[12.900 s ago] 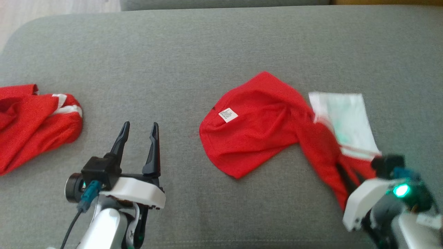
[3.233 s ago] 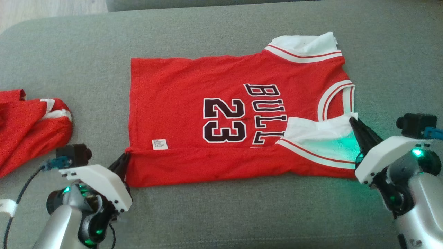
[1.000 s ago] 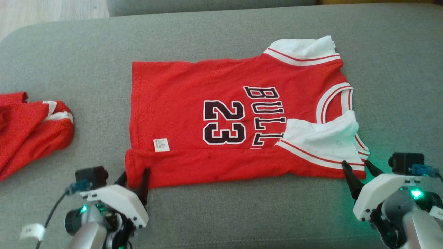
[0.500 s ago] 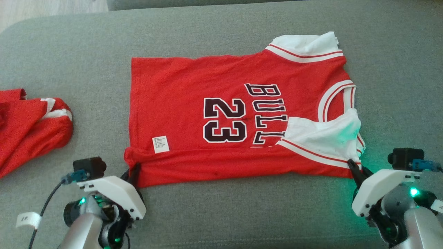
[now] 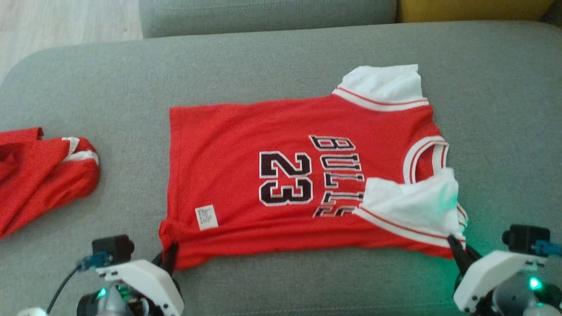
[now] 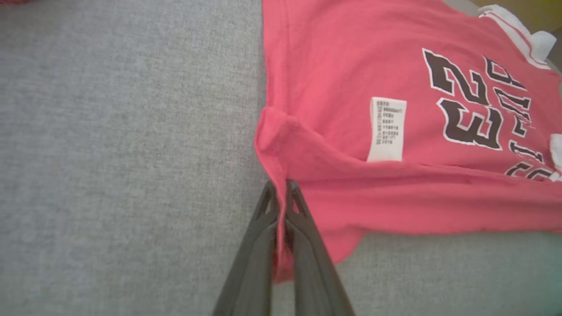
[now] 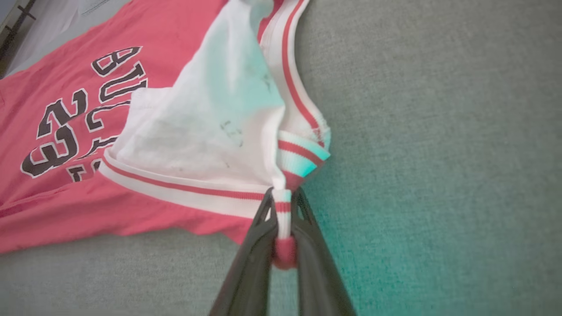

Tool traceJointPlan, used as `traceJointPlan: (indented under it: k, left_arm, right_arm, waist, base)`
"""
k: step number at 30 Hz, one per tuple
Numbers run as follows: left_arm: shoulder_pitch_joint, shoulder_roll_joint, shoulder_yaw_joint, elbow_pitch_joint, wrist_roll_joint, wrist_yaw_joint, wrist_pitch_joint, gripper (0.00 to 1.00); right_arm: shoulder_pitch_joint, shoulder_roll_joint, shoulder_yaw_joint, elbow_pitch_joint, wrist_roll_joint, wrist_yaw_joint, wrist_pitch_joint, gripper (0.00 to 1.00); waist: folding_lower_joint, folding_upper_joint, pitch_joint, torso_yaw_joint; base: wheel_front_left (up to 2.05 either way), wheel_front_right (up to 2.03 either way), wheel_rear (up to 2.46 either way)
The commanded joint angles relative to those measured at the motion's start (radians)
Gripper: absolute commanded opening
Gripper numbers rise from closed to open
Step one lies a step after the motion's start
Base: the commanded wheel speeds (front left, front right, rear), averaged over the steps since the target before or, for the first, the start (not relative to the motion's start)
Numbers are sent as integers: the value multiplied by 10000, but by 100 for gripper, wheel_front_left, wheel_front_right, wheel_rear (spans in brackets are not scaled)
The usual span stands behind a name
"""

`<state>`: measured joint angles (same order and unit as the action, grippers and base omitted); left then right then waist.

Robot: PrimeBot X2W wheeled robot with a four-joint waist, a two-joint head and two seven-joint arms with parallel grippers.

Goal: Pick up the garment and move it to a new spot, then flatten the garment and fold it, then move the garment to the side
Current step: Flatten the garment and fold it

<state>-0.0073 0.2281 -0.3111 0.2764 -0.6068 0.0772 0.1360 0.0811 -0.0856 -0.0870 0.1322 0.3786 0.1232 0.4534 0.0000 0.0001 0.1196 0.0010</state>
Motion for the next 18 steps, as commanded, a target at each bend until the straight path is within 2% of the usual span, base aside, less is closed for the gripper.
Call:
traceJointPlan:
  k: [1,12,13,14,15,18]
  left_arm:
    - [-29,321,450,-481,-109,141,91,0]
    - [684,445,448,-1284,-288,525,610,0]
    - [711,427,436,-1283,-299,544,617,46]
    - [726,402,429,-1277,-304,557,590,100]
    - [735,338,465,-1278,-320,561,407,100]
    - [726,210,556,-1417,-86,766,-226,100]
  right_arm:
    - [63,-67,44,-489,73,75,75,0]
    - [832,131,-224,-889,143,75,391,0]
    - [857,149,-222,-911,167,75,391,17]
    - [870,164,-197,-965,207,75,330,61]
    - [867,145,-129,-1113,128,75,90,100]
    - [712,21,-27,-1526,-247,75,-754,100]
  waist:
    - [0,-1,-151,-29]
    - [0,-1,-458,0]
    - [0,-1,-475,-7]
    - [0,-1,-488,-13]
    - [0,-1,-510,-26]
    - [0,-1,-551,-75]
  base:
    - [0,0,0]
    - [0,0,0]
    - [0,0,0]
    - [0,0,0]
    - [0,0,0]
    - [0,0,0]
